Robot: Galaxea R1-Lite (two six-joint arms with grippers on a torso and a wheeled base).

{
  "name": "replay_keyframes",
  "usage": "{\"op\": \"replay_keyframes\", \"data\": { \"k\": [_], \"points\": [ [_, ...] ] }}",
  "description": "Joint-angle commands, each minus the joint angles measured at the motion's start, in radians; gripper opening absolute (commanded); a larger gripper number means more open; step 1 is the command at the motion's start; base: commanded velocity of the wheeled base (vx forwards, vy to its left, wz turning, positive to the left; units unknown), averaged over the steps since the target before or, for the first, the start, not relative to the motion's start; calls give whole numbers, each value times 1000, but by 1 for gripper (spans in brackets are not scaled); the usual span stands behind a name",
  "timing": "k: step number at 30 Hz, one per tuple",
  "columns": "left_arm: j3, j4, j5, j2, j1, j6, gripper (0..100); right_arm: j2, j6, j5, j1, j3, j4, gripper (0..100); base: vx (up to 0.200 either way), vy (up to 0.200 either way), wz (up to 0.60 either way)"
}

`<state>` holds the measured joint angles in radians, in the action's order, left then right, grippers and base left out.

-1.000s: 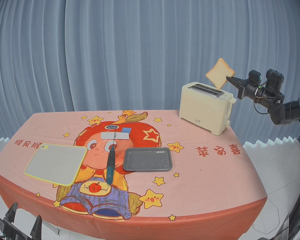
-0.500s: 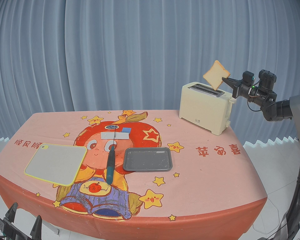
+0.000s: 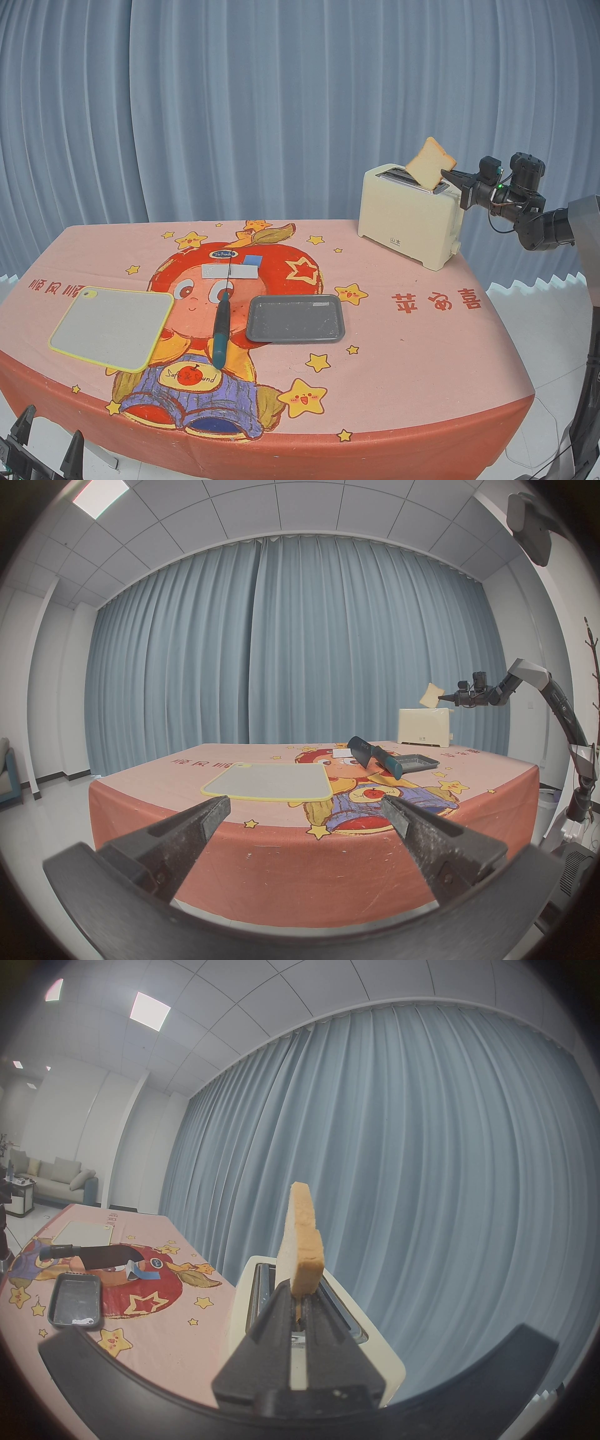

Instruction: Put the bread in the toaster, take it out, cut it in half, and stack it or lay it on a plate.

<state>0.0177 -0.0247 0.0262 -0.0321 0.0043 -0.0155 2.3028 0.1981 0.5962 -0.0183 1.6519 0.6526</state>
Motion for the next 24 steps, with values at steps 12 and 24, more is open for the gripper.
{"op": "replay_keyframes", "data": {
  "k": [12,24],
  "points": [
    [-8,0,0,-2,0,0,100,18,4,1,3,-9,4,0,0,0,0],
    [-8,0,0,-2,0,0,100,20,29,1,6,-18,2,0,0,0,0]
  ]
}}
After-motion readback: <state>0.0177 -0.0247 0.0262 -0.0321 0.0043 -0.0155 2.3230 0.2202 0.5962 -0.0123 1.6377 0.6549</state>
